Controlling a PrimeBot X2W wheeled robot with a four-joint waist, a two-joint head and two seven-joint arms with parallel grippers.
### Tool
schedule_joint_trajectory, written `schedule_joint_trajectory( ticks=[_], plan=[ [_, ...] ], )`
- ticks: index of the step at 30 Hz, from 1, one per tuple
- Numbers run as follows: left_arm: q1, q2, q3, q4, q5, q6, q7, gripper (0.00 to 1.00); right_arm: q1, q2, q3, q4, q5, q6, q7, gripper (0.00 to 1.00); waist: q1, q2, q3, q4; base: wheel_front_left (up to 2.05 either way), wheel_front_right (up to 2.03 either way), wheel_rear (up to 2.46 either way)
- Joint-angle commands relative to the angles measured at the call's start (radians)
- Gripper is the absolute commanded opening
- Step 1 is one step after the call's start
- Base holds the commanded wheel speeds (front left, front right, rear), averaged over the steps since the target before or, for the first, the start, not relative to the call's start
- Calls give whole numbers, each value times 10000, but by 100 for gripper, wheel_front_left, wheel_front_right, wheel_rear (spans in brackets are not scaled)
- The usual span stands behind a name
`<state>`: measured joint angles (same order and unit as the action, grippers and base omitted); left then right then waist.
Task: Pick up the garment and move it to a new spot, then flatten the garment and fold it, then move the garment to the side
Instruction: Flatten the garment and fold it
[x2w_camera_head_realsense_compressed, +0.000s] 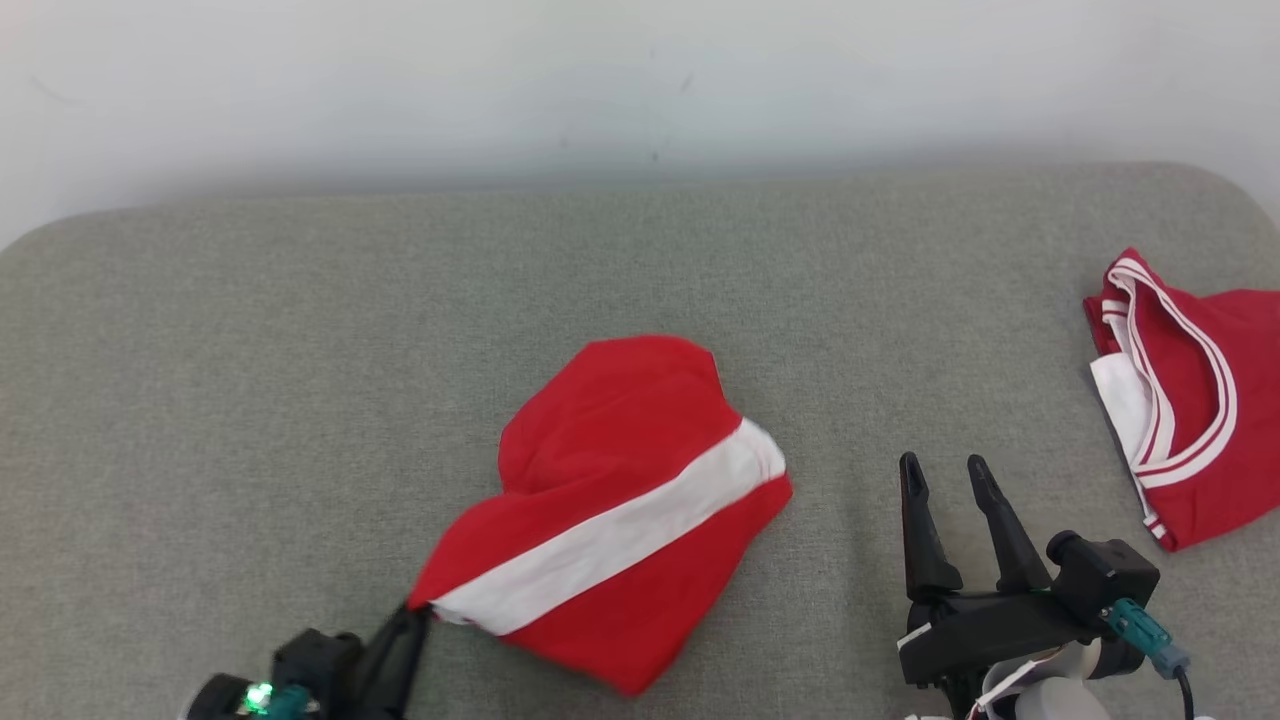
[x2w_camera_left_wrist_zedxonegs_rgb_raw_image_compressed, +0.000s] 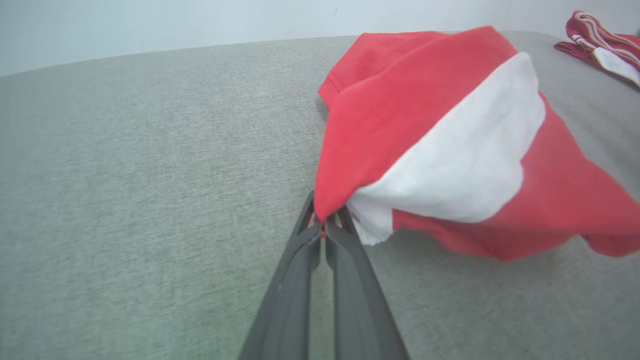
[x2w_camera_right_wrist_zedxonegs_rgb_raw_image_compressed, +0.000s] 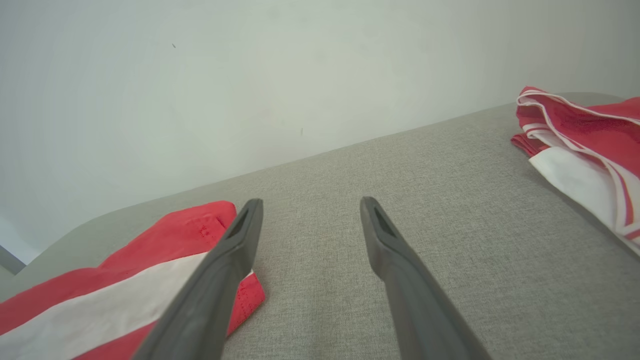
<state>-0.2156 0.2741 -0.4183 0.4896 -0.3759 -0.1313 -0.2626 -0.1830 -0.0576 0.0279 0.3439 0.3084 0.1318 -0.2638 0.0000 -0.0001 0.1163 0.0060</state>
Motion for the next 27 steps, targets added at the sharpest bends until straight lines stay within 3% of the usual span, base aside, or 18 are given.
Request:
schedule_joint_trajectory(
  ticks=[1,8,9,10,11,18,21,24,27],
  plan=[
    [-181,88,103,81,30,19,-30,0,107,27,37,56,67,-27,-2,100,0,1,-262,205,0,0,0],
    [-783,999,751,1193,236,196,-19,0,112,54,196,152,-2,-27,-2,100,0,1,-176,-294,0,0,0],
    [-938,1088,854,1401,187,253,7,19,94,57,233,148,-20,-27,-2,100,0,1,-134,-382,0,0,0],
    [-1081,1098,912,1592,155,333,71,87,77,59,259,148,-31,-27,-2,100,0,1,-101,-450,0,0,0],
    [-1204,1117,962,1788,154,448,129,100,59,60,282,157,-29,-27,-2,100,0,1,-68,-513,0,0,0],
    [-1649,726,1417,2177,203,1729,17,100,-87,64,858,245,123,-27,0,100,0,1,67,-472,0,0,0],
    [-1519,548,1481,2126,235,2037,-8,100,-108,66,1153,305,261,-27,0,100,0,1,83,-302,0,0,0],
    [-1154,187,1647,1572,351,2515,-38,100,-207,31,2019,424,618,-27,0,100,0,1,156,152,0,0,0],
    [-747,-60,1909,789,436,2714,-23,100,-280,-97,2759,600,1005,-27,0,100,0,1,222,489,0,0,0]
  ],
)
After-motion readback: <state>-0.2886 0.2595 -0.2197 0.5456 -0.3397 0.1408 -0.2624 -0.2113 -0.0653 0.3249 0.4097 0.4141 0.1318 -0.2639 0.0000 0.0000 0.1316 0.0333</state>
